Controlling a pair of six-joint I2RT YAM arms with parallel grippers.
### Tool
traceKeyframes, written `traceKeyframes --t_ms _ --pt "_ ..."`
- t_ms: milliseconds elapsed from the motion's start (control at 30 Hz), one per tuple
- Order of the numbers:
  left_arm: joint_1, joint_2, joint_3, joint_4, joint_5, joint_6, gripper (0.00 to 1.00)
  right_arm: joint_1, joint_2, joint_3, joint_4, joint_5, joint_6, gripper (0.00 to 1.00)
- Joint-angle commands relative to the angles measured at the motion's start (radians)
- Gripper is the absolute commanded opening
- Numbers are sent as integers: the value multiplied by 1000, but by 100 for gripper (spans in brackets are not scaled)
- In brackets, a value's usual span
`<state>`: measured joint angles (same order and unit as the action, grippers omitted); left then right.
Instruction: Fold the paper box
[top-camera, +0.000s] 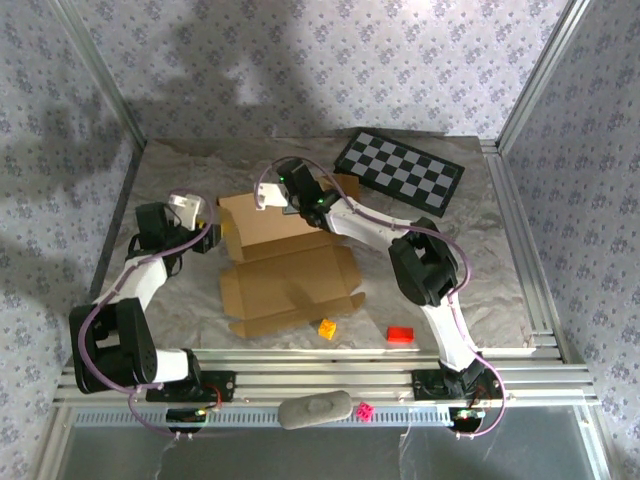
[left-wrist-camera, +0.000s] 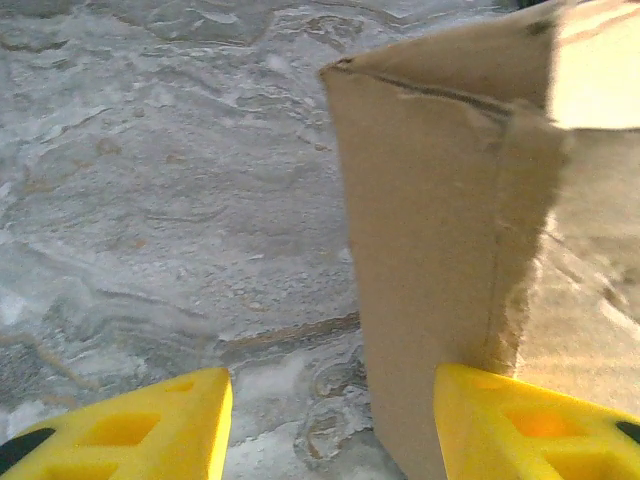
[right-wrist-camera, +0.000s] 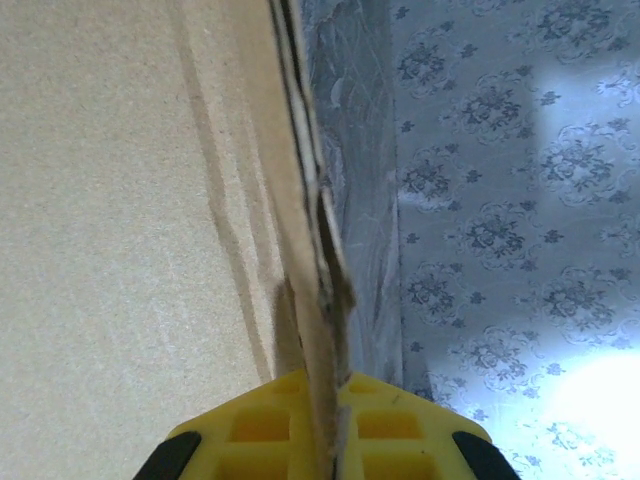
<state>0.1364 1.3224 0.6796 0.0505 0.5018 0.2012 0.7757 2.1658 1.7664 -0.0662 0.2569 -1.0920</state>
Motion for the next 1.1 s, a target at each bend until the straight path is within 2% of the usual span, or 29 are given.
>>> traceKeyframes --t_ms 0,367,600,833,1067 --pt "-14 -2 42 -29 61 59 55 3 11 37 -22 -15 17 0" --pt "-32 -67 19 -107 -11 81 58 17 -4 -37 96 70 -17 0" --pt "-41 -50 33 -124 -52 97 60 32 -7 -74 175 117 -48 0" --pt "-47 -60 40 -149 -127 107 58 77 -17 -175 370 232 -125 0" --pt "-53 -92 18 -154 -144 111 59 99 -27 -236 463 286 -153 0"
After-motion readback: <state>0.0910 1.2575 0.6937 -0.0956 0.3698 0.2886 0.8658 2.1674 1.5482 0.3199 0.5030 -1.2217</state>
